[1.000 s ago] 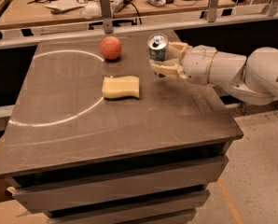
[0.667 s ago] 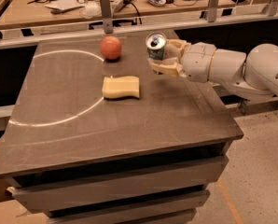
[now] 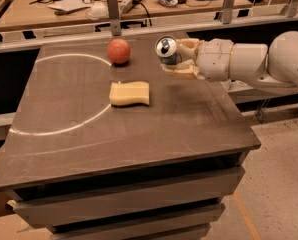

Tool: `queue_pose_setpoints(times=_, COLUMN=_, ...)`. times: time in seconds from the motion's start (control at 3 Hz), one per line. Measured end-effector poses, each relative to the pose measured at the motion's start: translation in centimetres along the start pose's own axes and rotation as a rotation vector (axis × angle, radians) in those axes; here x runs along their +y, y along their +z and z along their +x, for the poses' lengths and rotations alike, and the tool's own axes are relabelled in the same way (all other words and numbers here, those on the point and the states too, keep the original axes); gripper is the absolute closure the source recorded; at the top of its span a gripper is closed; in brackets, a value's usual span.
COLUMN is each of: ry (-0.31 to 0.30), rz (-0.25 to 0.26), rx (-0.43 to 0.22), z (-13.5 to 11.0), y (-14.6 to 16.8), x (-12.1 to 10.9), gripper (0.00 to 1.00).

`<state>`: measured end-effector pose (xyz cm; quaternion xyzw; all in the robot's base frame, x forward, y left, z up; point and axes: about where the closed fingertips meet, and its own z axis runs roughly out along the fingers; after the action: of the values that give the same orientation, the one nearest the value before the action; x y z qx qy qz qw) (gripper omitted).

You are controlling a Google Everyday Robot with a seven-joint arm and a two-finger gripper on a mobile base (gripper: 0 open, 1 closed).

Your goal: Knock redbull can over

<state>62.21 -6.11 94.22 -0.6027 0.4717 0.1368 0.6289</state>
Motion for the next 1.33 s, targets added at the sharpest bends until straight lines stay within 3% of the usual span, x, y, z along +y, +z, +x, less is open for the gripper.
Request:
queue_pose_setpoints(times=0.33, ry=-0.215, rz=-0.110, rx=0.038, z=1.1, y=-1.6, x=-1.1, gripper=1.00)
queue_pose_setpoints(times=0.67, ry=-0.353, rz=-0.222, rx=0.081, z=2.4, y=-3.2, x=-1.8, gripper=1.00)
queue_pose_setpoints(times=1.33, ry=-0.534, rz=-0.575, rx=0.125, z=2.9, y=-4.2, x=2.5, gripper=1.00)
